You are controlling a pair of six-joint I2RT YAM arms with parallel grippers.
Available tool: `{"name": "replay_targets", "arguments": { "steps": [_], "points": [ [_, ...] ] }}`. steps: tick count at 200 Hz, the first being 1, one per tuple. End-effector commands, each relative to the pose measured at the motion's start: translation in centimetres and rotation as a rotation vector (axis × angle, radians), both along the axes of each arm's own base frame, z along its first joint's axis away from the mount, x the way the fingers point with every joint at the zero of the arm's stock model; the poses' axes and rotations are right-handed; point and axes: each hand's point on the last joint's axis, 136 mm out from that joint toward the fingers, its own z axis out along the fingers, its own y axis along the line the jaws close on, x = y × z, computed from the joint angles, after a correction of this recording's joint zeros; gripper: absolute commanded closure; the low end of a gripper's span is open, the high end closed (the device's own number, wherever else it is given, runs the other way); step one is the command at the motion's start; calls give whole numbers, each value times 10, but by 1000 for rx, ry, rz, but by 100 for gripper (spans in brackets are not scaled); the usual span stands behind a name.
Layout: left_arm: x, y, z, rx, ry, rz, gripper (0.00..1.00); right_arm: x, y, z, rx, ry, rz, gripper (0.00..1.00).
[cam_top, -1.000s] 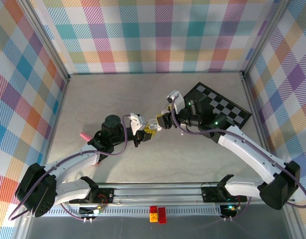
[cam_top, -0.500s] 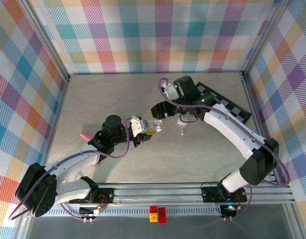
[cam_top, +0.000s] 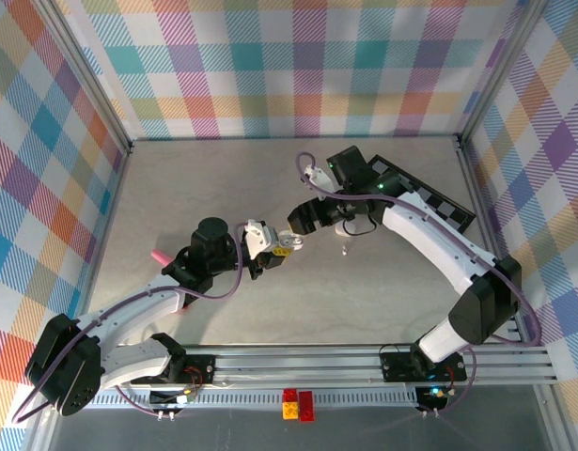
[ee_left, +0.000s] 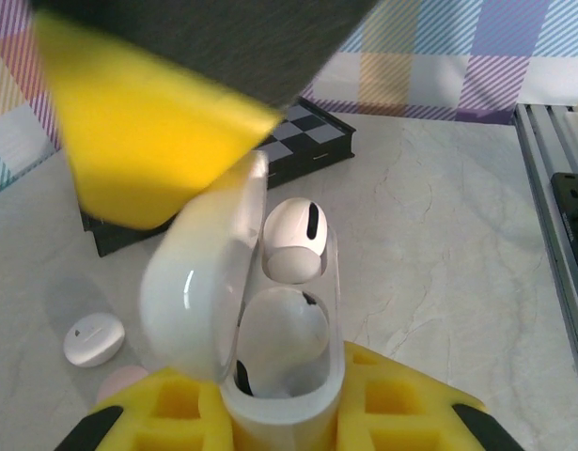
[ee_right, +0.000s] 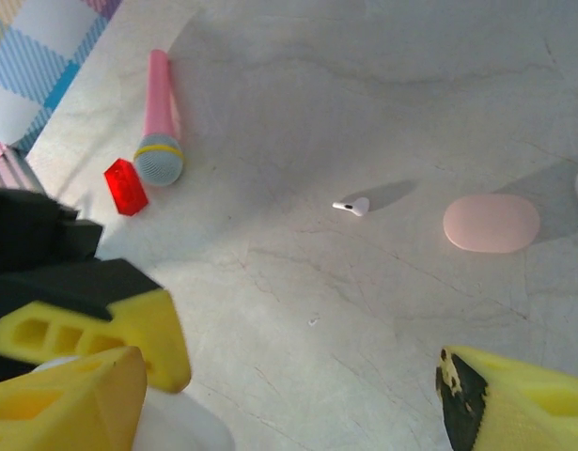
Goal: Insert the wireless bluetooth earbuds into the charging case
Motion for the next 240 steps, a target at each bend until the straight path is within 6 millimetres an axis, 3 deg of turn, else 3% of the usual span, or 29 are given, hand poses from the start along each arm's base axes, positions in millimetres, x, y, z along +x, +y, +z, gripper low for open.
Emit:
{"name": "replay_targets", "arguments": {
  "steps": [1, 37, 66, 90, 124, 137, 176, 240],
  "points": [
    [7, 1, 28, -63, -46, 29, 100, -25, -3, 13, 38, -25, 101, 19],
    [4, 0, 30, -71, -34, 14, 100, -25, -8, 24, 61, -98, 90, 18],
    [-12, -3, 35, -74, -5, -66, 100, -27, -12, 41, 116, -241, 132, 17],
    [-31, -8, 41, -80, 56, -173, 100, -53, -13, 53, 189, -446, 327, 14],
    [-43, -8, 47, -76, 89, -224, 100, -93, -18, 49, 253, -580, 546, 14],
    [-45, -7, 49, -80, 79, -229, 100, -100, -17, 49, 276, -568, 579, 16],
    [-47, -10, 56, -91, 82, -253, 100, -88, -9, 42, 248, -549, 567, 32],
    [-45, -14, 56, -99, 103, -264, 100, -87, 6, 43, 311, -544, 591, 49]
  ]
}}
